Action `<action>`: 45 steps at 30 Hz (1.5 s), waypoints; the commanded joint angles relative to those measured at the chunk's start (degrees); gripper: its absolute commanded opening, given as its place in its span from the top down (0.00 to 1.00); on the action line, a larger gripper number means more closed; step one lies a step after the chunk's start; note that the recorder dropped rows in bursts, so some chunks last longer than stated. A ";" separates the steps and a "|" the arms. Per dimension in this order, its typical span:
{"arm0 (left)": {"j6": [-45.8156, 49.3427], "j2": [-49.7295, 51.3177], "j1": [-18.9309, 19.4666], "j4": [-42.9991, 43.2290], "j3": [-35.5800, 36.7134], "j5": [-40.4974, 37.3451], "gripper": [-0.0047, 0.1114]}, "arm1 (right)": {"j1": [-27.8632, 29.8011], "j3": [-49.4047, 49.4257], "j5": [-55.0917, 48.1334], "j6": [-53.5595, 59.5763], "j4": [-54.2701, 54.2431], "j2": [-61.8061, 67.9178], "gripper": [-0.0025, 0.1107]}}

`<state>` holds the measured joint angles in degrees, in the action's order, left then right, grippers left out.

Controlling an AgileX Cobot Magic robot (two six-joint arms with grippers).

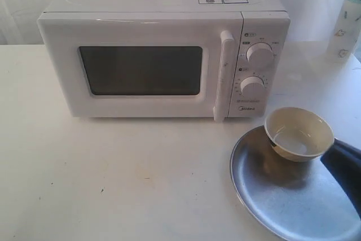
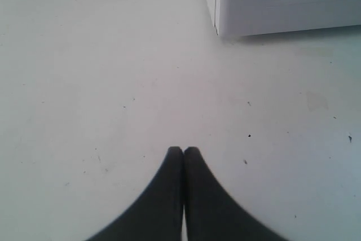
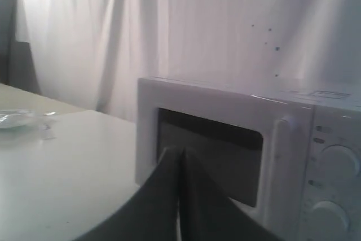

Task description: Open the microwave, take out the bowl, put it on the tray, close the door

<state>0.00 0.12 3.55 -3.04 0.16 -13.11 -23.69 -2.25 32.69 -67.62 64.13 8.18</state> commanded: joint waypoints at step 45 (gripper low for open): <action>0.00 -0.12 -0.27 -0.36 -0.16 -0.18 0.96 | 1.40 2.25 -50.92 68.91 -59.30 -8.18 0.98</action>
<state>0.00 0.12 3.55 -3.04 0.16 -13.11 -22.45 -0.34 -18.96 0.66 4.93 0.32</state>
